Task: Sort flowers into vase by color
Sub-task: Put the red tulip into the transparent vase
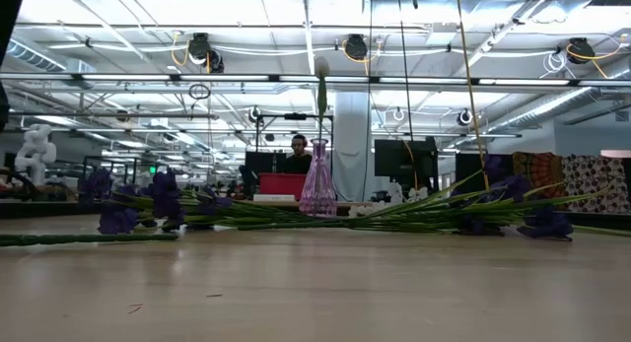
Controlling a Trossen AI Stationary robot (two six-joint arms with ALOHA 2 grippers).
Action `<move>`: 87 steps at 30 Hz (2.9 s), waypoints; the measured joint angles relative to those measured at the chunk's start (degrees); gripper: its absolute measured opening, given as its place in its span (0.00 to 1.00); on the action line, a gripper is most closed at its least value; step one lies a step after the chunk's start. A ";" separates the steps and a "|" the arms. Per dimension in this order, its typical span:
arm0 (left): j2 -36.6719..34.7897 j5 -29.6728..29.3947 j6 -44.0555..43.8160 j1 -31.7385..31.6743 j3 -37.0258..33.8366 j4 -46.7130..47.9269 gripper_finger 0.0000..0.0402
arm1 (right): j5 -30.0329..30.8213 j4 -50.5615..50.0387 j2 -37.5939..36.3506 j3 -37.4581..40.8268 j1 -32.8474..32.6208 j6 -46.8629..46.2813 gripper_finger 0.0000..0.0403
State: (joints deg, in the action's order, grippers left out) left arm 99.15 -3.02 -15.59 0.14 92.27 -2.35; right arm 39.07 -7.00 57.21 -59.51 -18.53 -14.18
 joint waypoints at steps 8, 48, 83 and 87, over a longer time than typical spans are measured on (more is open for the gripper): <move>0.00 0.08 0.00 -0.06 0.00 0.06 0.00 | -1.88 0.45 0.64 -0.02 1.30 -1.75 0.24; -0.61 4.51 0.96 0.85 0.04 4.64 0.33 | -1.58 -0.98 -0.40 -0.02 2.27 -3.13 0.01; -7.48 -10.56 -10.56 12.22 -9.91 17.88 0.36 | 3.83 -28.62 -15.55 -0.07 -33.53 -26.26 0.00; -7.48 -10.28 -13.75 12.80 -16.70 6.58 0.36 | 6.71 -24.11 -12.33 -0.07 -40.00 -25.91 0.00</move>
State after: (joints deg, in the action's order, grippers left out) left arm 91.68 -13.31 -29.34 12.94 75.57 4.23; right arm 45.79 -31.11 44.88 -59.57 -58.53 -40.09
